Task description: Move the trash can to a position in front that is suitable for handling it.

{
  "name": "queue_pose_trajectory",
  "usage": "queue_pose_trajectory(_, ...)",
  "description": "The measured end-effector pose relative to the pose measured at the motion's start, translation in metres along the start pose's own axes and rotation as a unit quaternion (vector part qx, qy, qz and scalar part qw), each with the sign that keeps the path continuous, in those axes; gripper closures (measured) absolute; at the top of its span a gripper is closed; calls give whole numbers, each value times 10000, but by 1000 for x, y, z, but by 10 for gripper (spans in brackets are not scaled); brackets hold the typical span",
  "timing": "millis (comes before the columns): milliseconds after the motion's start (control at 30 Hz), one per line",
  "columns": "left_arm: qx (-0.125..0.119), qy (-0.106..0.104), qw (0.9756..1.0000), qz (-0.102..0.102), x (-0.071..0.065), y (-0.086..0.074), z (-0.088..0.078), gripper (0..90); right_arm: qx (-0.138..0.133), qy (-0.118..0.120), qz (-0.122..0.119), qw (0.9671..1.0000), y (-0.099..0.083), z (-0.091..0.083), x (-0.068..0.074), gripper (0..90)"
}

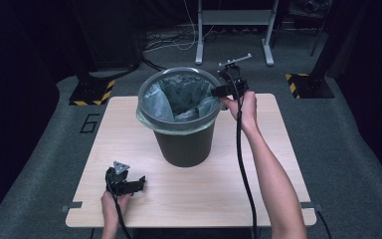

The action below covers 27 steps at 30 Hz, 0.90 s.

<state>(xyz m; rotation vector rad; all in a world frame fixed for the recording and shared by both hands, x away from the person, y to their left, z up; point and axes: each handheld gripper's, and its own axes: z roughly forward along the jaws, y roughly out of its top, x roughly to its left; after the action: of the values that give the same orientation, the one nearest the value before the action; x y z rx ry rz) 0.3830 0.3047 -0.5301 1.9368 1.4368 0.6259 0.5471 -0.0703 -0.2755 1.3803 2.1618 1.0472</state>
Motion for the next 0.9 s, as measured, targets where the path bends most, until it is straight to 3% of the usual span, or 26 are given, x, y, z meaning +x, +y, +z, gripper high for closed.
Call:
queue_pose_trajectory(600, 7, -8, 10000, -13, 0, 0, 0, 75, -61, -182, 158, 9997, -14, -19, -27, 628)
queue_pose_trajectory(900, 10, -14, 10000, -15, 0, 0, 0, 75, -87, -170, 194, 9996, -18, -23, -32, 622)
